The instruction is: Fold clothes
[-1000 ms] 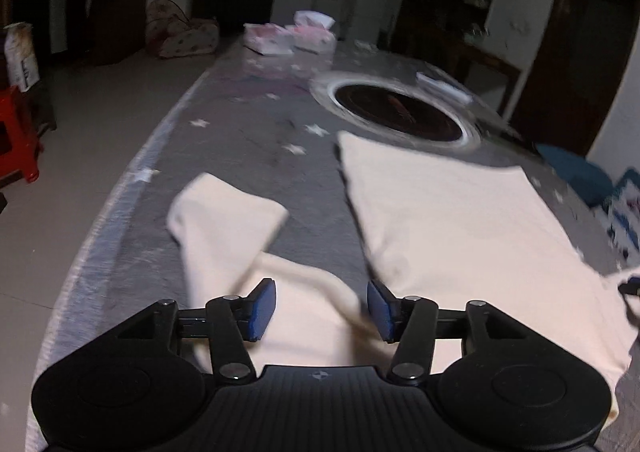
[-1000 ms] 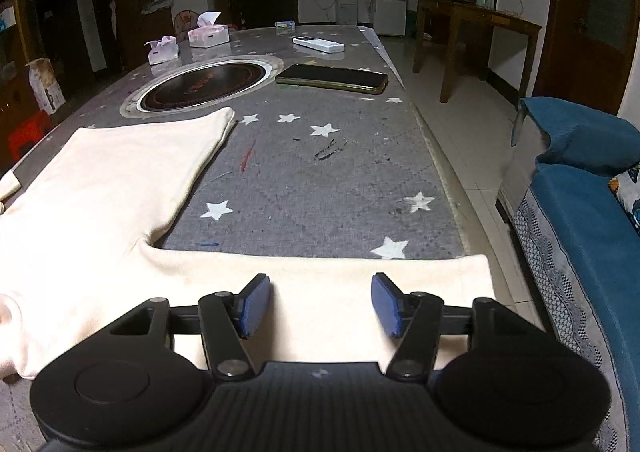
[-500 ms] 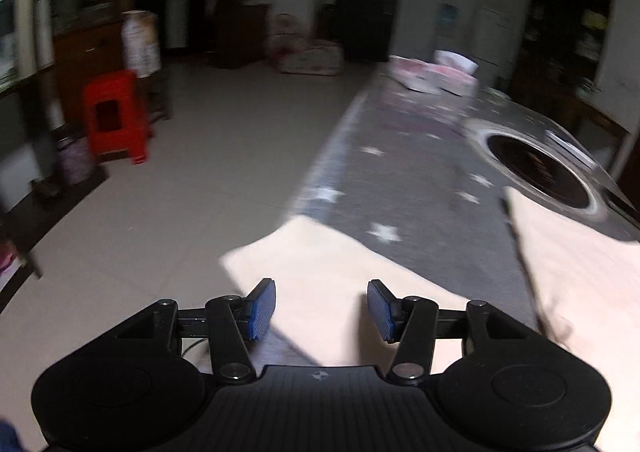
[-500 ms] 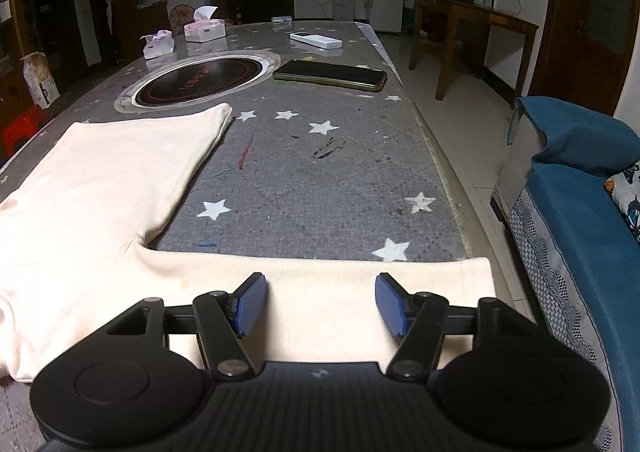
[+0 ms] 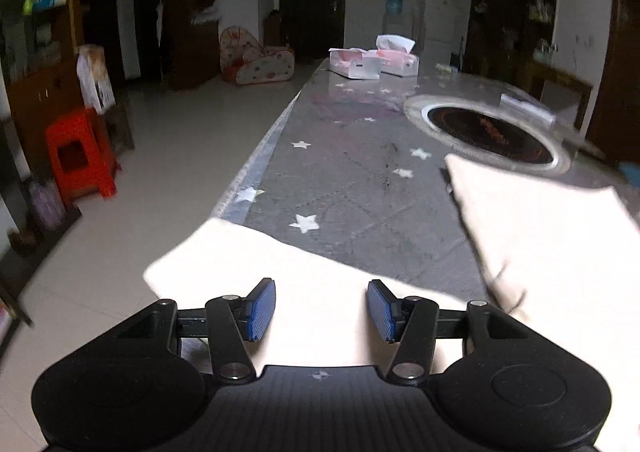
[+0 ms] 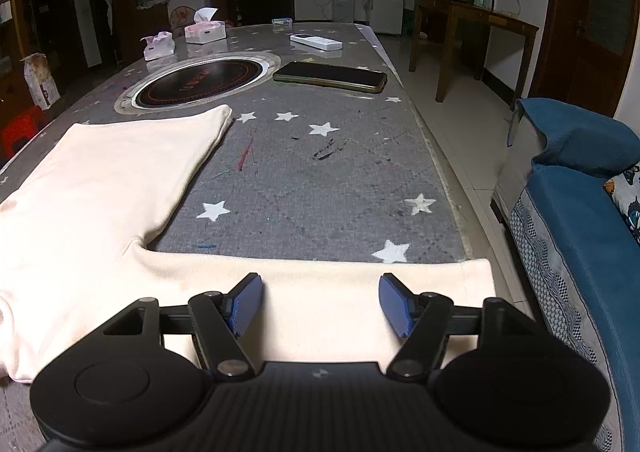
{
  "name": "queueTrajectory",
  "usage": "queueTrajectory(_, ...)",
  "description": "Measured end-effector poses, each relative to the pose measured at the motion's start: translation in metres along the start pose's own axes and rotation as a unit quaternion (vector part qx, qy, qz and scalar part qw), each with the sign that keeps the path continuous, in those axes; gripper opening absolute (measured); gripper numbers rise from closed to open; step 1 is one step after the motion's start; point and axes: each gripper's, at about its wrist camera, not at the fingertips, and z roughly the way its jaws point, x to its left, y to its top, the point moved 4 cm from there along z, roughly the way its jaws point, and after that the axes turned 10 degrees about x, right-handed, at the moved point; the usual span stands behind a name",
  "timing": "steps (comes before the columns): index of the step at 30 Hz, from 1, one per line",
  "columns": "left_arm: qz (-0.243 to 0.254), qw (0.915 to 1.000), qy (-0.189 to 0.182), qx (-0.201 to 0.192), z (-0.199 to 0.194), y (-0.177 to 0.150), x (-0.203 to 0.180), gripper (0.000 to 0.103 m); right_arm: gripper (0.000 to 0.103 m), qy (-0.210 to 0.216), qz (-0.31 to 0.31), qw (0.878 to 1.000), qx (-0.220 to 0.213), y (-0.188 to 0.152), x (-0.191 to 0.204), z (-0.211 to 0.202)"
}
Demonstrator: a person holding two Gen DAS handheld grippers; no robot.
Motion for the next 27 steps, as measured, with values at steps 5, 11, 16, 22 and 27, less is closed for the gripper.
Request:
queueTrajectory(5,-0.013,0.9996,0.021,0.014,-0.002,-0.001,0.008,0.057,0.071,-0.010,0.007,1.000,-0.006,-0.003,-0.009,-0.001)
queueTrajectory(11,-0.040,0.9980,0.036,0.032,-0.007,-0.002,0.018,0.056,0.071,-0.013,0.030,0.999,-0.014,-0.007,-0.026,-0.007)
queueTrajectory(16,-0.020,0.9996,0.011,0.015,-0.028,0.003,0.000,0.057,0.069,-0.026,0.072,0.997,-0.021,-0.015,-0.055,-0.020)
queueTrajectory(22,0.041,0.9978,-0.052,-0.007,-0.055,0.006,-0.051,0.060,0.061,-0.046,0.095,0.994,-0.011,-0.035,-0.081,-0.028)
queueTrajectory(27,0.097,0.9904,-0.097,-0.016,-0.069,0.003,-0.097,0.065,0.058,-0.037,0.103,0.994,-0.010,-0.049,-0.084,-0.034)
